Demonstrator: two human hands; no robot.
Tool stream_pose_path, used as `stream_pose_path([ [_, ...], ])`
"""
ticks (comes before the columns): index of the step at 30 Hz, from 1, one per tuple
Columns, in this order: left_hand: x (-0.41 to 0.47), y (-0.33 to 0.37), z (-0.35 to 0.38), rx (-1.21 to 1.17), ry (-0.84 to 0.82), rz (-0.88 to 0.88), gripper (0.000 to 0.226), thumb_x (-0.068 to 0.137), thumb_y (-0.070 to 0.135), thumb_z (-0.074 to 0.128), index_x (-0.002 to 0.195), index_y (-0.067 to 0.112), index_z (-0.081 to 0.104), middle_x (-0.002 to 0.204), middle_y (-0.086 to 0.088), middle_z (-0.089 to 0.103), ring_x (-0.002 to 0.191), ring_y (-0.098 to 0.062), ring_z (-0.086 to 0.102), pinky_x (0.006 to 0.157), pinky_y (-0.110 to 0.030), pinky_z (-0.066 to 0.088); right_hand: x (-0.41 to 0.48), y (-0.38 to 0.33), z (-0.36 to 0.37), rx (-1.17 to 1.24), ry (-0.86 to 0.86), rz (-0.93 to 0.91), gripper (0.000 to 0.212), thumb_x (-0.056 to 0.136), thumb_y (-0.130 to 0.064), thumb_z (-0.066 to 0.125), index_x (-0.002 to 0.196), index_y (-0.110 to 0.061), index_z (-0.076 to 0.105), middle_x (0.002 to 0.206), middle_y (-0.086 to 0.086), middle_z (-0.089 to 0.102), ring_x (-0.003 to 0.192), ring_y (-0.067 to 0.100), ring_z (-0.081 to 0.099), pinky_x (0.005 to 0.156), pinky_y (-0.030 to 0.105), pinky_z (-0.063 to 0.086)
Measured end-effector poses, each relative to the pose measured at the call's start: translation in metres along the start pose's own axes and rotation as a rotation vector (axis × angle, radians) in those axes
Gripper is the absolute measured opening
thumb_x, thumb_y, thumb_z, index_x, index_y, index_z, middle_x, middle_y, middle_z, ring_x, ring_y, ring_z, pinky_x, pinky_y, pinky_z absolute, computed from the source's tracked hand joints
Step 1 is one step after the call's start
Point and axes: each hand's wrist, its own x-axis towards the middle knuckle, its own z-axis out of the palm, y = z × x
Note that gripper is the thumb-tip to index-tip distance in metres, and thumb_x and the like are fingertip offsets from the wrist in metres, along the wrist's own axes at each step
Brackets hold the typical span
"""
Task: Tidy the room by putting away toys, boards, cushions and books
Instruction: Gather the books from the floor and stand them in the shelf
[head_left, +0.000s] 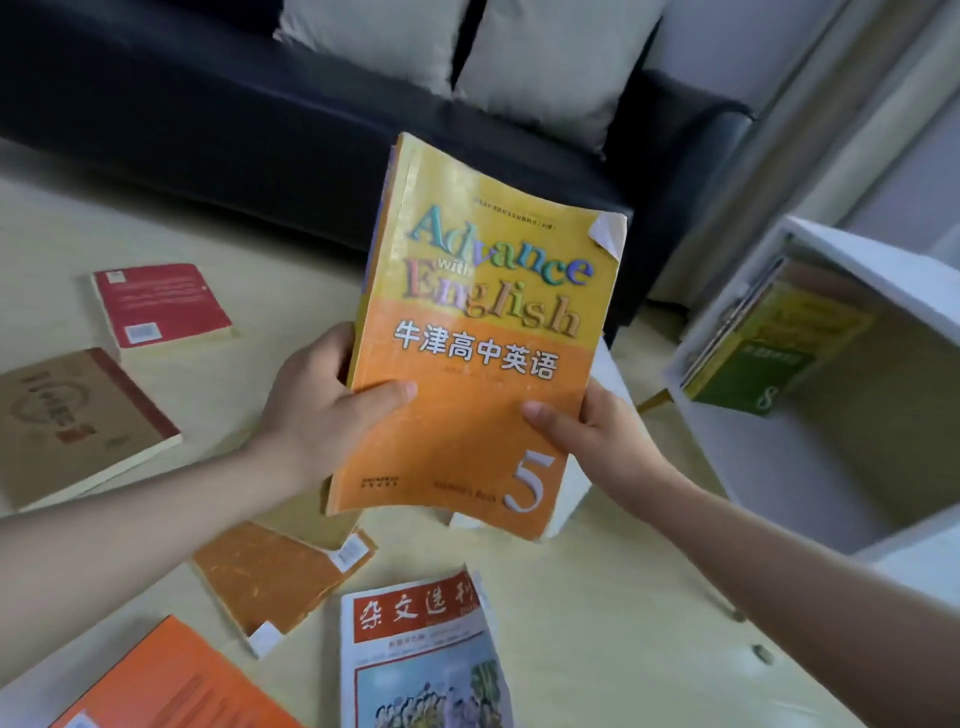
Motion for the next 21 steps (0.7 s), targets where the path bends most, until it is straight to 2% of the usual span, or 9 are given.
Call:
stream_pose_path([
  [2, 0.009, 0.025, 0.040, 0.003, -0.023, 0.035, 0.030, 0.067, 0.041, 0.065, 0.095, 0.037, 0.059, 0.093, 0.022, 0.066, 0.083, 0.006, 0.061, 0.066, -0.015, 0.045, -0.005, 0.017, -0.040, 0.066, 0.081, 0.010, 0.028, 0.088, -0.037, 0.065, 0.115, -0.030, 0.062, 0.103, -0.015, 0.072, 0.090, 0.002, 0.069, 0.077, 0.021, 0.056],
  [5, 0.020, 0.054, 0.103, 0.003, -0.041, 0.075, 0.028, 0.067, 0.040, 0.065, 0.094, 0.039, 0.057, 0.091, 0.024, 0.065, 0.082, 0.013, 0.058, 0.059, -0.004, 0.039, -0.007, 0.048, -0.092, 0.158, 0.196, 0.033, 0.025, 0.088, -0.031, 0.067, 0.113, -0.027, 0.063, 0.101, -0.013, 0.073, 0.089, 0.004, 0.070, 0.077, 0.024, 0.056],
  [9, 0.033, 0.083, 0.192, 0.009, -0.059, 0.092, 0.022, 0.066, 0.041, 0.064, 0.087, 0.042, 0.056, 0.087, 0.025, 0.064, 0.079, 0.014, 0.058, 0.061, -0.009, 0.039, -0.002, 0.096, -0.161, 0.238, 0.305, 0.062, 0.022, 0.088, -0.025, 0.067, 0.110, -0.023, 0.065, 0.100, -0.010, 0.073, 0.091, 0.008, 0.070, 0.080, 0.028, 0.057],
  [14, 0.043, 0.093, 0.283, 0.024, -0.119, 0.073, 0.027, 0.068, 0.043, 0.063, 0.093, 0.042, 0.055, 0.094, 0.023, 0.064, 0.086, 0.001, 0.060, 0.066, -0.018, 0.042, 0.008, 0.156, -0.217, 0.287, 0.393, 0.130, 0.020, 0.089, -0.019, 0.066, 0.108, -0.022, 0.066, 0.101, -0.008, 0.072, 0.093, 0.010, 0.068, 0.083, 0.030, 0.054],
  [18, 0.054, 0.091, 0.329, 0.097, -0.160, 0.059, 0.027, 0.073, 0.041, 0.068, 0.097, 0.040, 0.056, 0.097, 0.022, 0.064, 0.090, -0.003, 0.061, 0.069, -0.022, 0.046, 0.019, 0.197, -0.241, 0.309, 0.428, 0.197, 0.015, 0.088, -0.018, 0.065, 0.100, -0.027, 0.069, 0.096, -0.010, 0.074, 0.091, 0.012, 0.070, 0.087, 0.037, 0.055],
  [21, 0.060, 0.094, 0.350, 0.171, -0.192, 0.019, 0.041, 0.068, 0.048, 0.063, 0.105, 0.030, 0.059, 0.100, 0.013, 0.067, 0.091, -0.012, 0.062, 0.076, -0.035, 0.052, 0.020, 0.214, -0.249, 0.340, 0.437, 0.246, 0.018, 0.083, -0.026, 0.065, 0.100, -0.027, 0.070, 0.097, -0.009, 0.075, 0.091, 0.015, 0.071, 0.088, 0.045, 0.055],
])
